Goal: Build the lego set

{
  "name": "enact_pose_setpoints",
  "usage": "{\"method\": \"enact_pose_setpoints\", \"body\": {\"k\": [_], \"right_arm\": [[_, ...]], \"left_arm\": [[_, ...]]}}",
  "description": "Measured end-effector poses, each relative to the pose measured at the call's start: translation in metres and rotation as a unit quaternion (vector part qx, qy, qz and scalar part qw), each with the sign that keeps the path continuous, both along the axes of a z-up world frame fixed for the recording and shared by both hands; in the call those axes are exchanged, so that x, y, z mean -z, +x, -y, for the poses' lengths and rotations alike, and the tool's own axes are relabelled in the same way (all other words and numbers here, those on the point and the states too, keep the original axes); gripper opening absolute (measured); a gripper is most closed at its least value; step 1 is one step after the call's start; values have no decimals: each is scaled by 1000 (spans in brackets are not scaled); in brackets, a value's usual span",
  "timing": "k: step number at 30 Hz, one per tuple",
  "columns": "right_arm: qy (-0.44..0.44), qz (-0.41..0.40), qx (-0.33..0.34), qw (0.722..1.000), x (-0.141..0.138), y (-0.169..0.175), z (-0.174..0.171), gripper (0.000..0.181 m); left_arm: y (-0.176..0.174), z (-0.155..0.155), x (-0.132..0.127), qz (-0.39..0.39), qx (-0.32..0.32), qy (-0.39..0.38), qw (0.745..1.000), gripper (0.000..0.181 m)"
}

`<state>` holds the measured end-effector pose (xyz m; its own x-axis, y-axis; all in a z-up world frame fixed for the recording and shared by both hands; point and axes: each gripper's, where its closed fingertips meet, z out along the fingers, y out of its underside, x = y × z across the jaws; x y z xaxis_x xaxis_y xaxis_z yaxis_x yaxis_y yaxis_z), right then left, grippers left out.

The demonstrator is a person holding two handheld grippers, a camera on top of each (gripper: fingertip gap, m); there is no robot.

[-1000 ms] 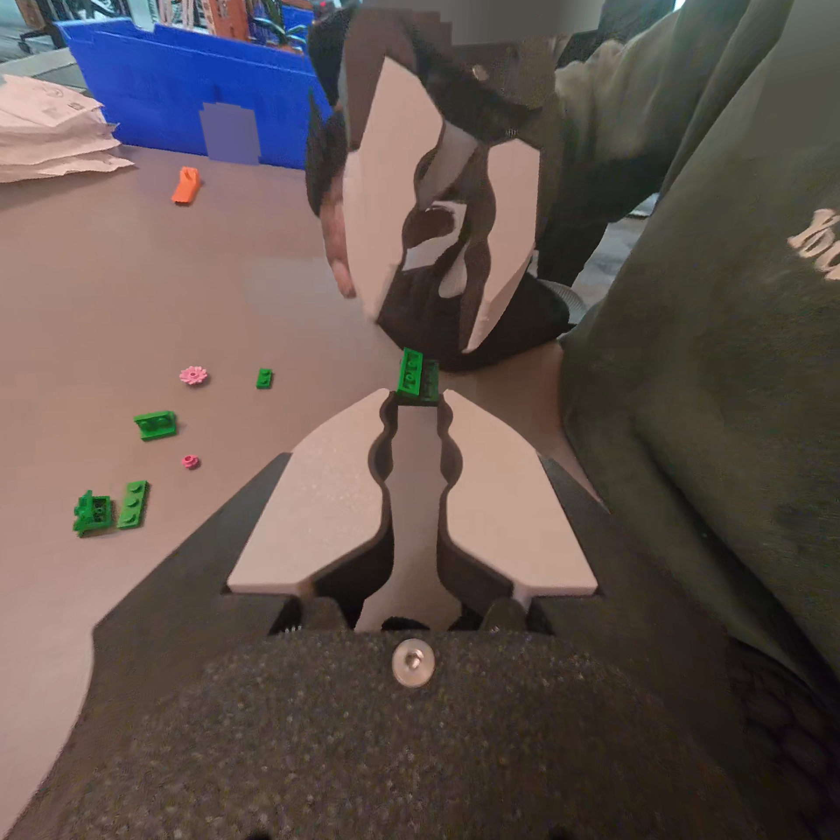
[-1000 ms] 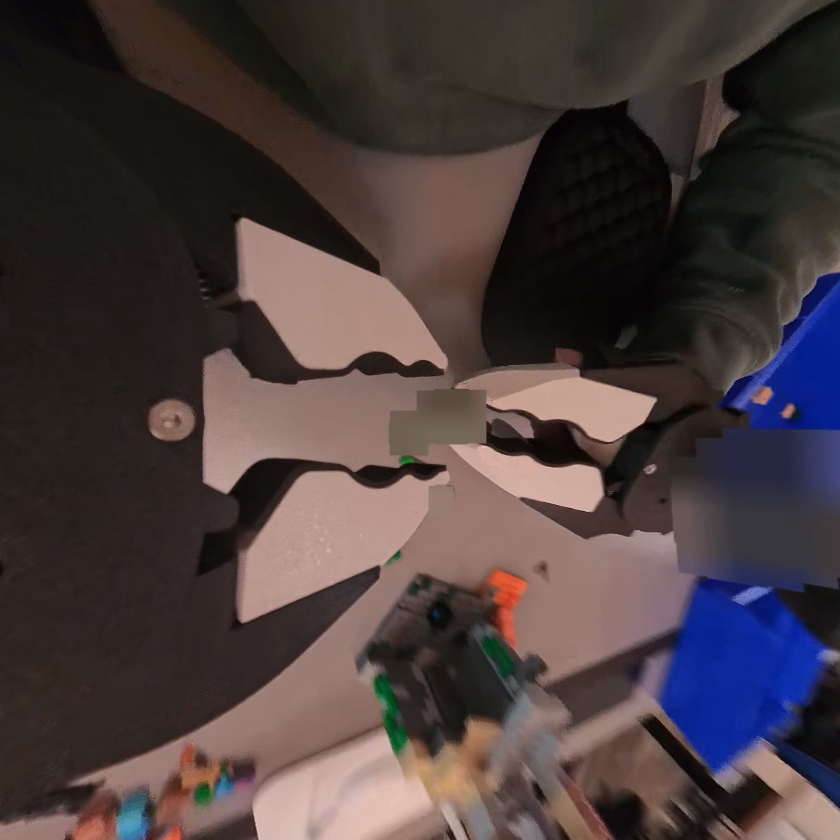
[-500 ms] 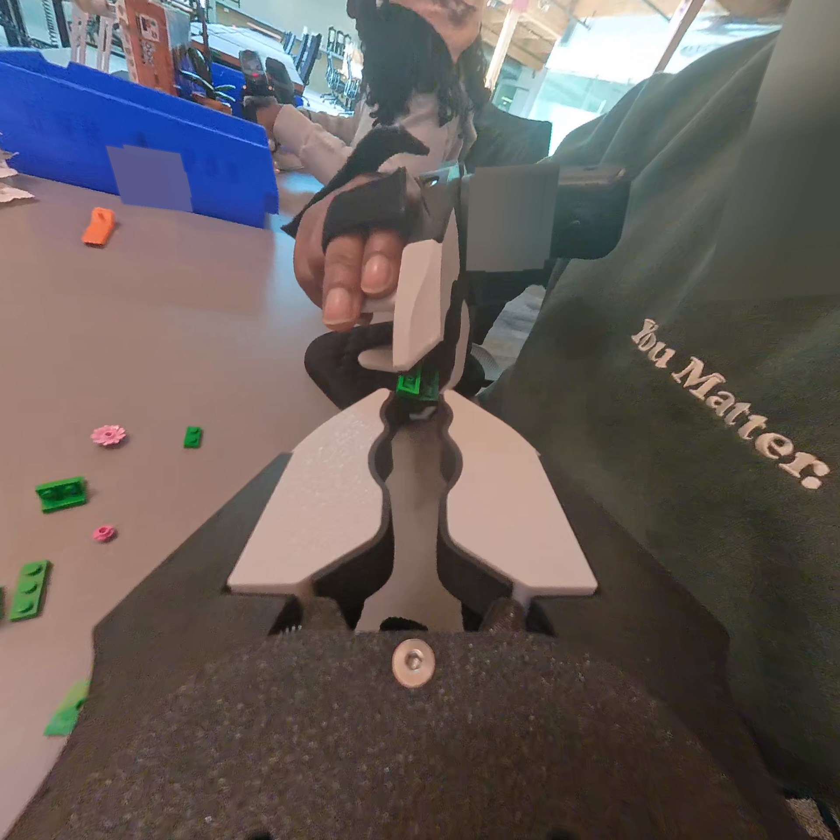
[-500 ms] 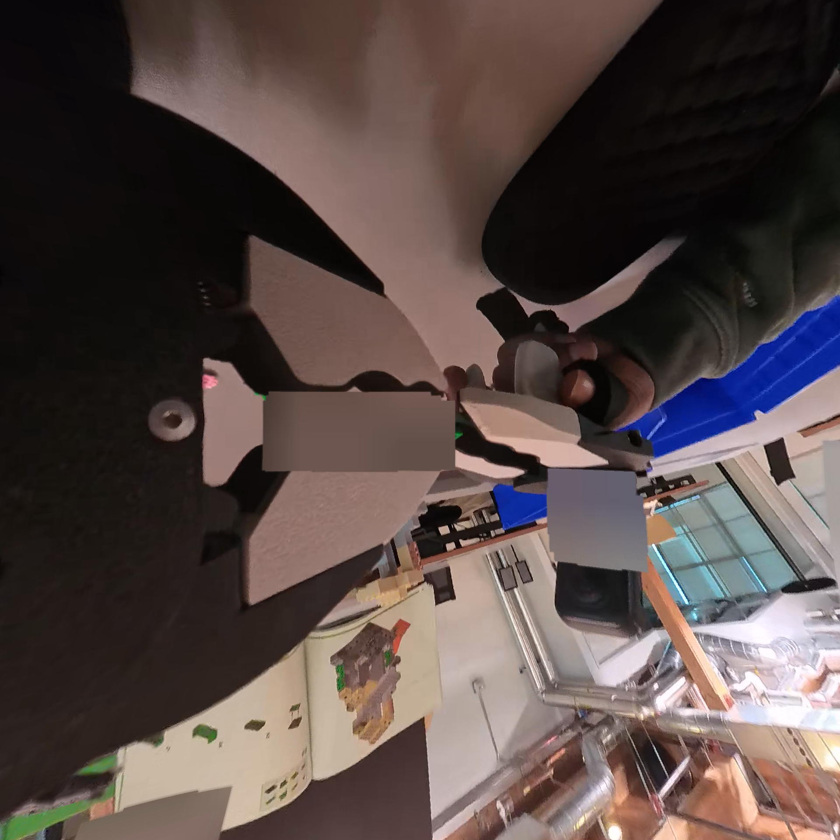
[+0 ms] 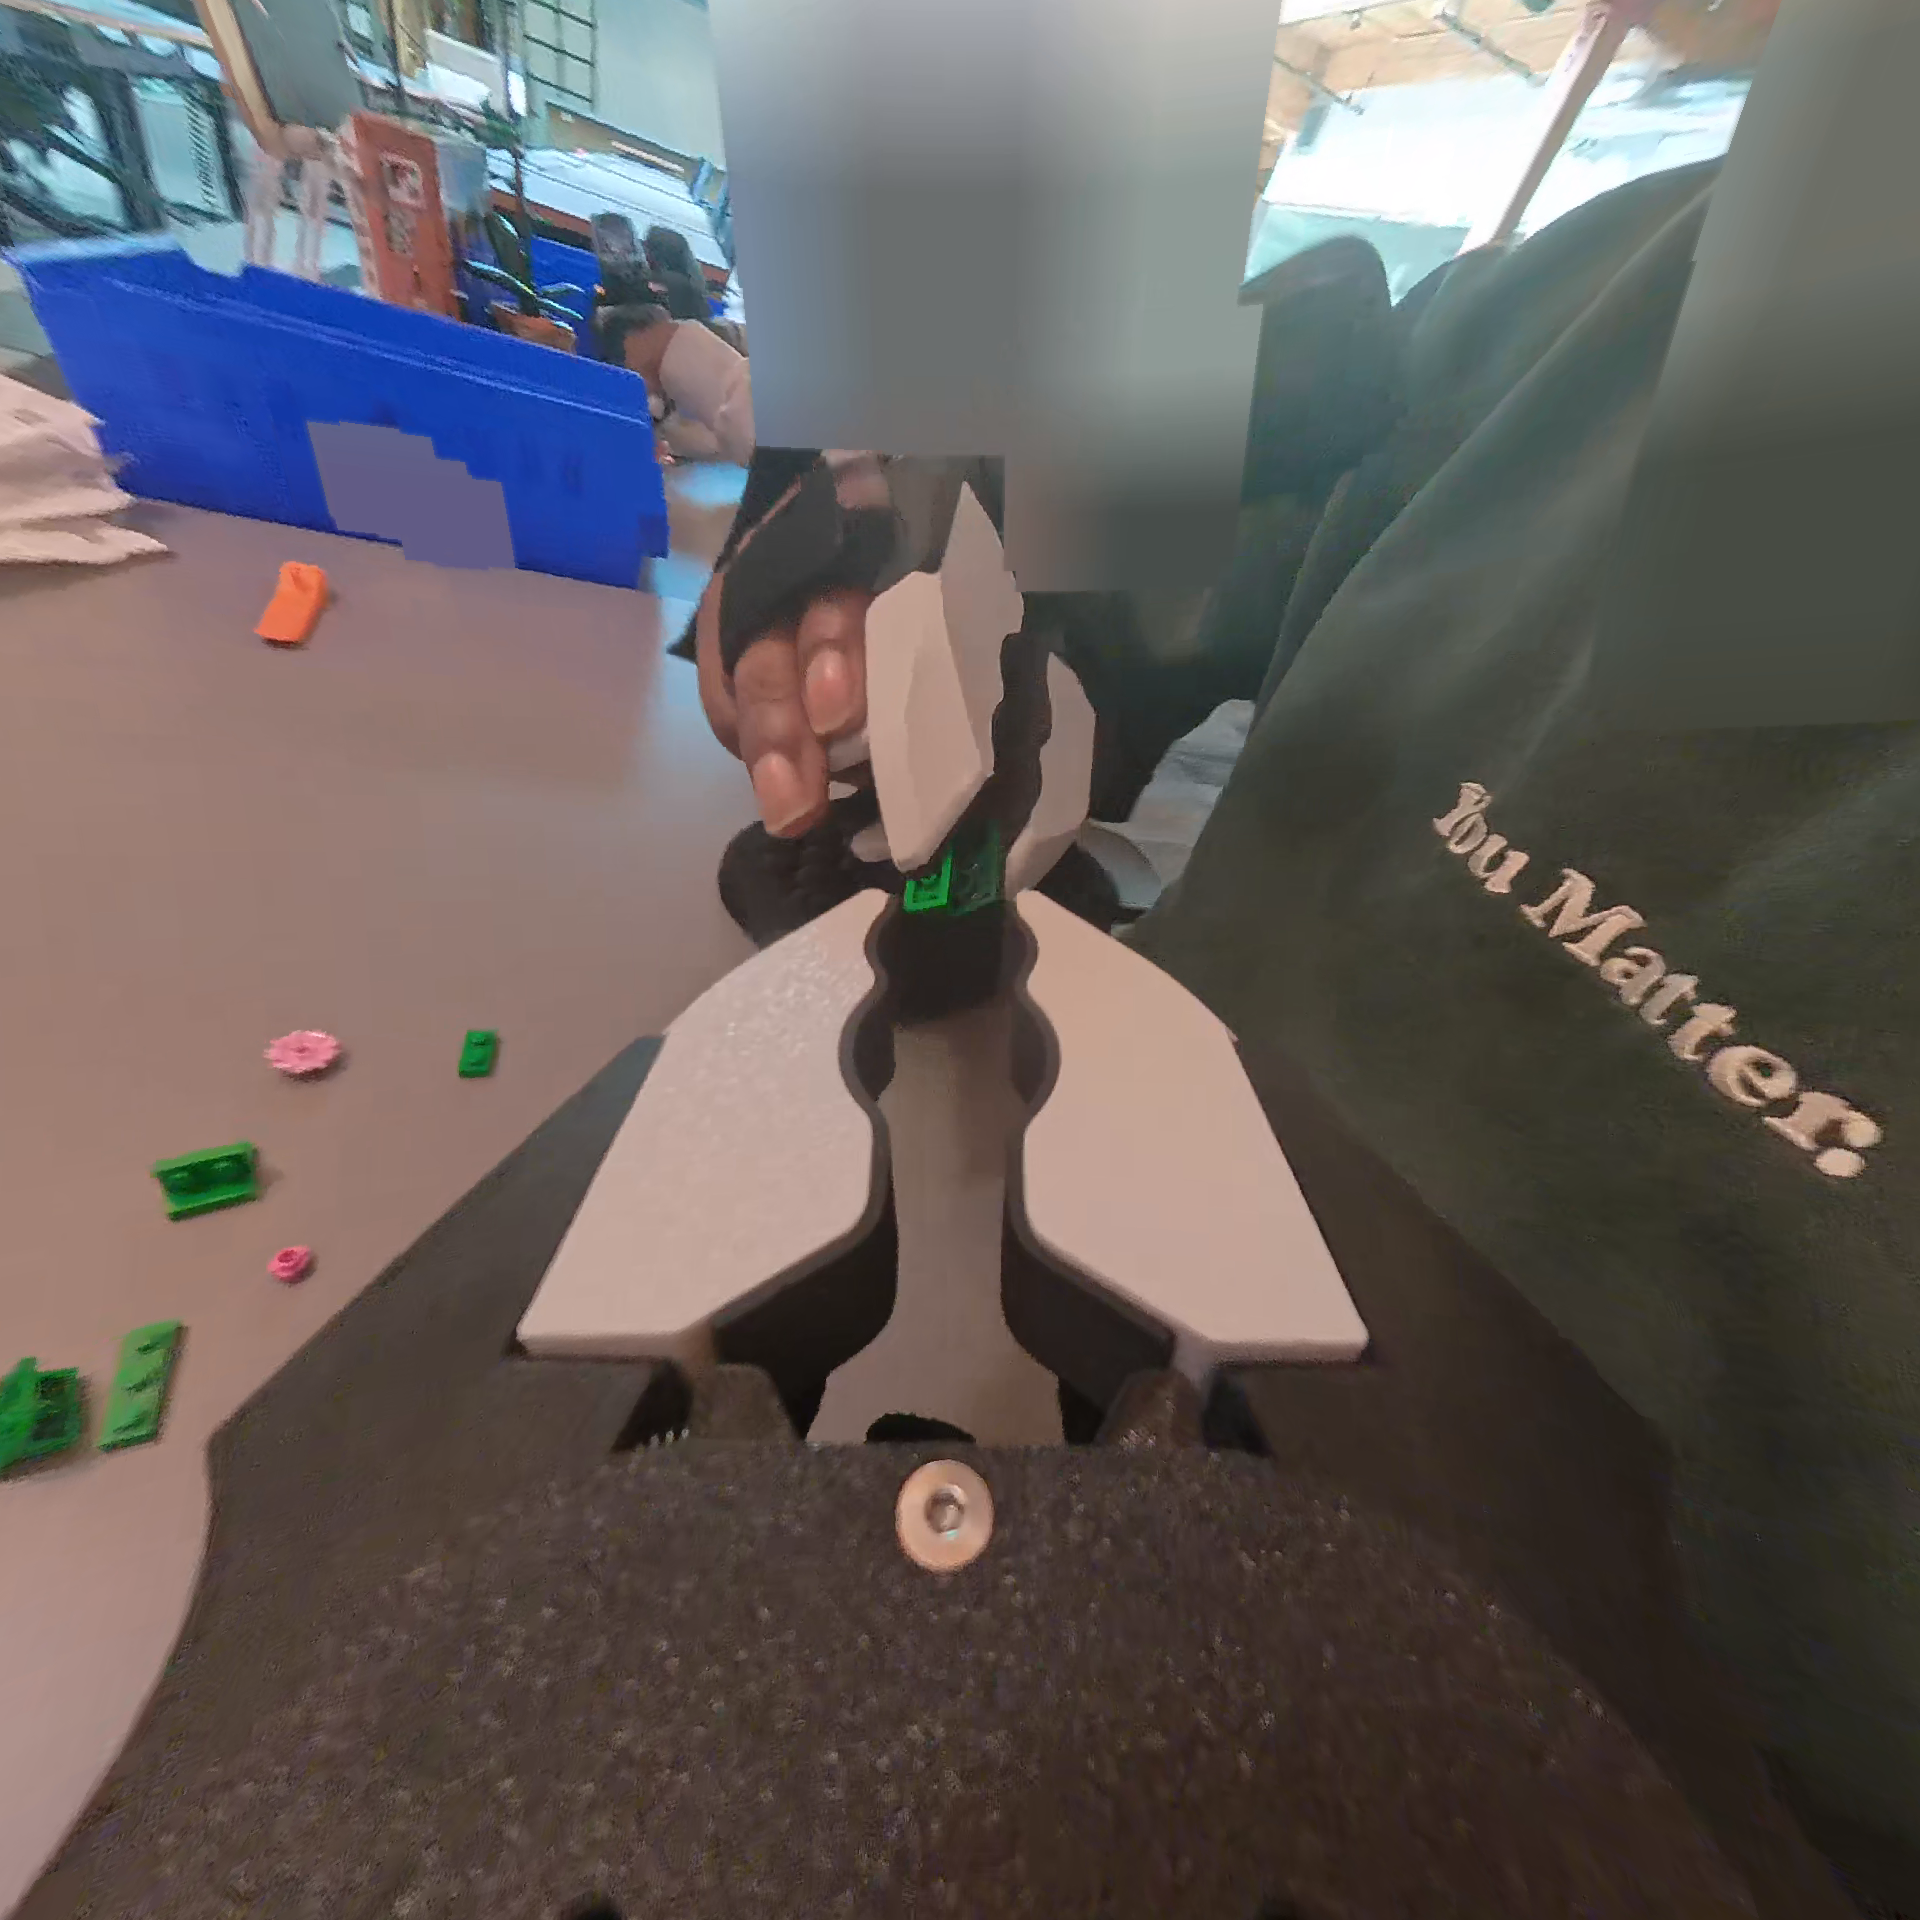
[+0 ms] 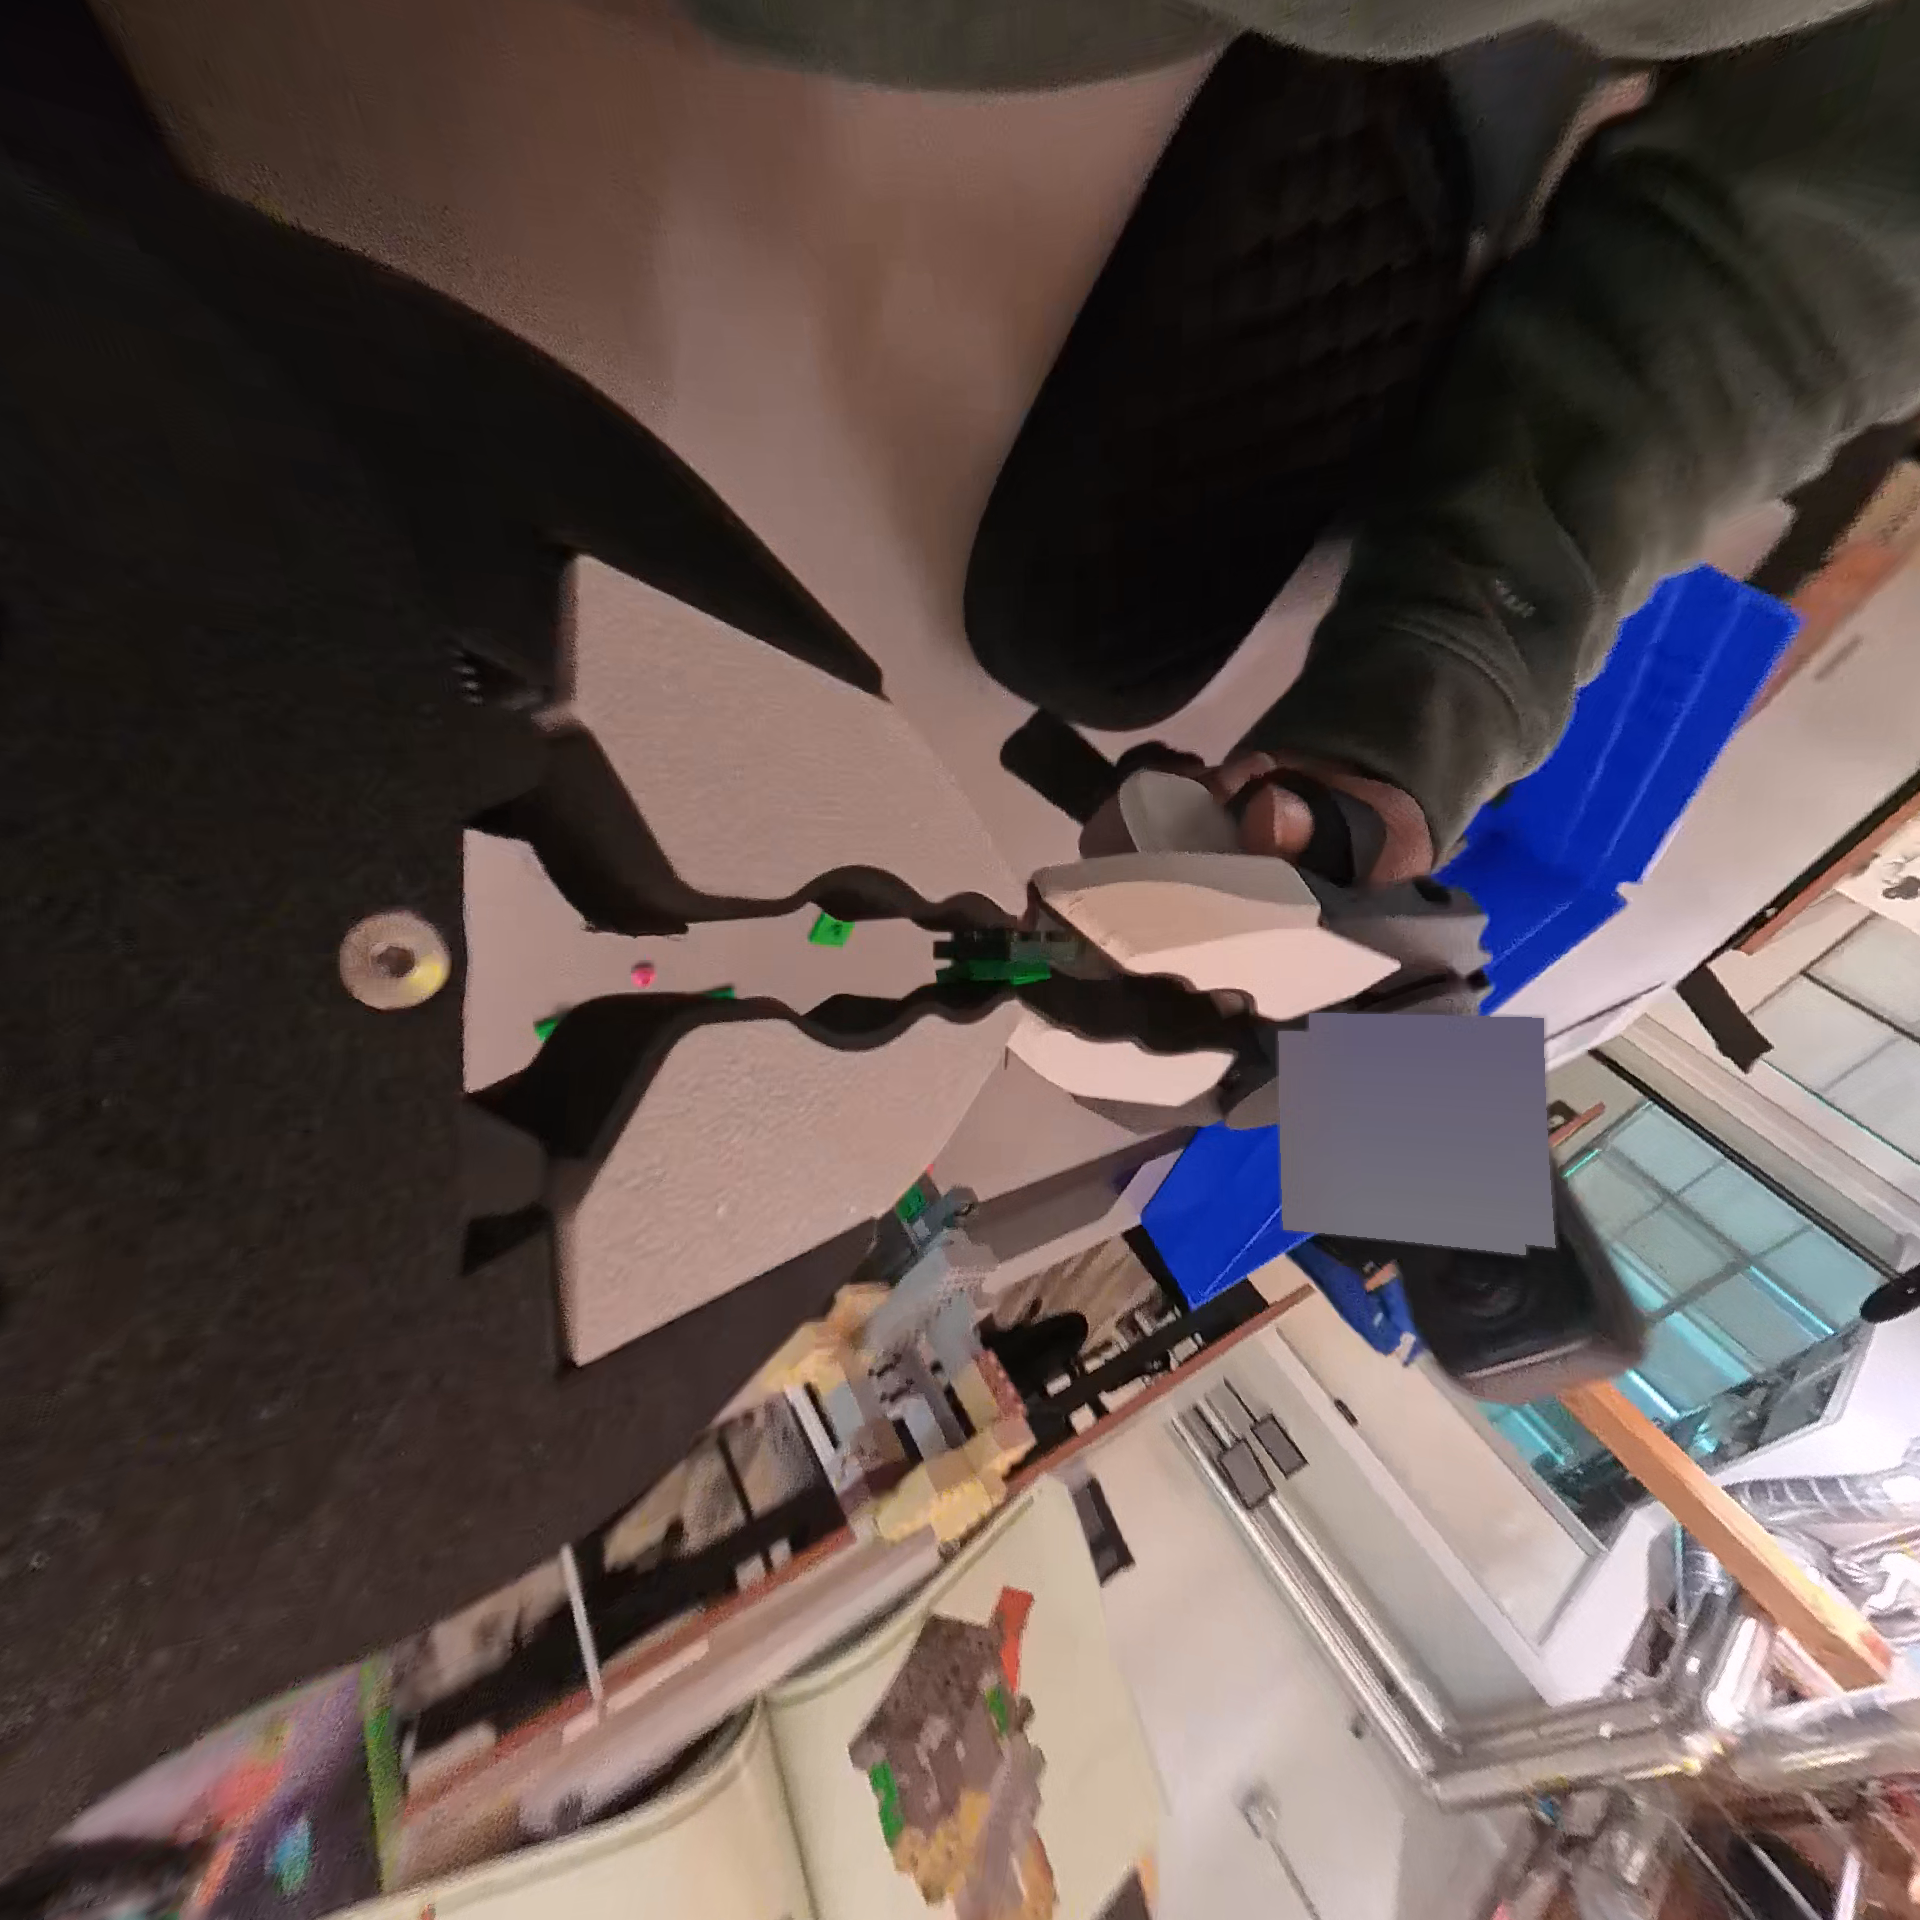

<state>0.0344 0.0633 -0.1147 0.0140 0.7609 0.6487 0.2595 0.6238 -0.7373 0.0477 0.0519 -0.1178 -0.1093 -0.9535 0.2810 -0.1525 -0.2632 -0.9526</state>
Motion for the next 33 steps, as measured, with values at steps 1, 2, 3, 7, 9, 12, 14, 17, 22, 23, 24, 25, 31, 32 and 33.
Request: {"method": "enact_pose_setpoints", "body": {"k": [1,2,3,7,9,12,14,17,22,23,24,25,31,32,33], "right_arm": [[-24,-11,-4,1000,-3,1,-1,9],[-49,-21,-8,999,-6,2,-2,9],[-70,-28,-13,997,-9,3,-2,9],[-136,-38,-41,989,-11,3,4,9],[-156,-45,-48,986,-11,3,5,9],[-173,-51,-58,982,-12,3,7,9],[-185,-54,-66,979,-12,3,8,9],[-186,-56,-77,978,-12,4,12,9],[-174,-64,-86,979,-15,6,16,9],[-172,-65,-88,979,-16,7,17,9],[-169,-66,-88,979,-17,7,18,9],[-167,-67,-88,980,-17,7,18,9],[-174,-70,-91,978,-15,6,18,8],[-177,-67,-93,977,-14,6,18,8],[-177,-63,-95,978,-14,6,19,8]], "left_arm": [[-1,-3,0,-7,-16,24,1000,17],[-3,-6,1,-20,-34,58,998,19],[-5,-8,2,-32,-49,93,994,19],[-5,-8,-10,-33,-88,198,976,15],[-4,-6,-11,-41,-93,237,966,11],[-3,-2,-12,-50,-98,276,955,9],[-2,-1,-12,-53,-99,289,951,9],[-1,3,-12,-54,-96,307,945,9],[2,6,-14,-45,-104,320,941,8],[2,6,-15,-42,-103,320,941,8],[2,7,-15,-38,-104,319,941,8],[3,7,-16,-37,-104,321,941,7],[2,6,-14,-35,-107,326,939,6],[1,6,-13,-36,-105,325,939,6],[1,6,-12,-37,-103,326,939,6]]}}
